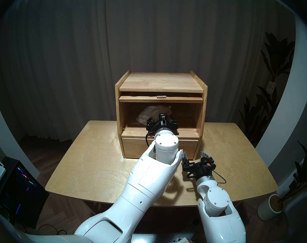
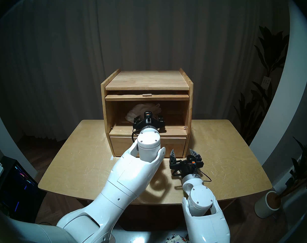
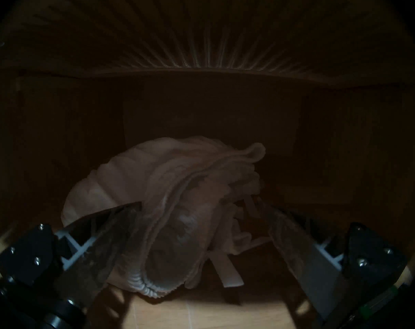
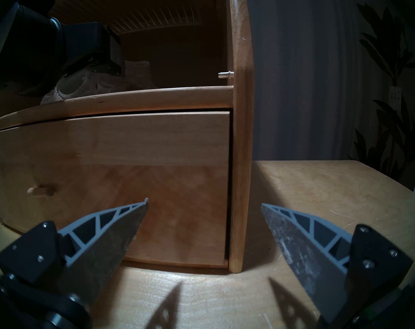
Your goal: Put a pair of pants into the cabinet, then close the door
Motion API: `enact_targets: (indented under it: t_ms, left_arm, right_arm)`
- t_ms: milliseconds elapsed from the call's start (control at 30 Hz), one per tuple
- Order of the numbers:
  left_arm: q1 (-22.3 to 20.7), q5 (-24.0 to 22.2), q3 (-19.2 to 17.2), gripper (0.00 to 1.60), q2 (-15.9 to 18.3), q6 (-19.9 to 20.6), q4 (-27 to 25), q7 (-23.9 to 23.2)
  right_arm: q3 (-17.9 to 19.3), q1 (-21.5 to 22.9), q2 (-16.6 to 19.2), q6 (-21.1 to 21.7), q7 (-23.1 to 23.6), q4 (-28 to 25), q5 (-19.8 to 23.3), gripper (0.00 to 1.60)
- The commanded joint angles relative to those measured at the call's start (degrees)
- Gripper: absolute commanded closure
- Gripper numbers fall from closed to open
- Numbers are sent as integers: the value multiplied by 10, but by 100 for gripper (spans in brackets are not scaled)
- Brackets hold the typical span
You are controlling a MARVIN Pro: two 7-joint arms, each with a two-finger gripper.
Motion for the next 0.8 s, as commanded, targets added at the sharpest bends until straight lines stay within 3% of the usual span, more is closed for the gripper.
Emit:
enact_targets:
  t_ms: [0,767]
  left_arm:
    - [1,14,0,0,13,-17,-64,7]
    - [131,7,0,0,128,-11,-242,-29]
  right_arm:
    - [1,4,0,-3,-1,-9,0,0]
    - [0,7,0,-3,0,4,0,0]
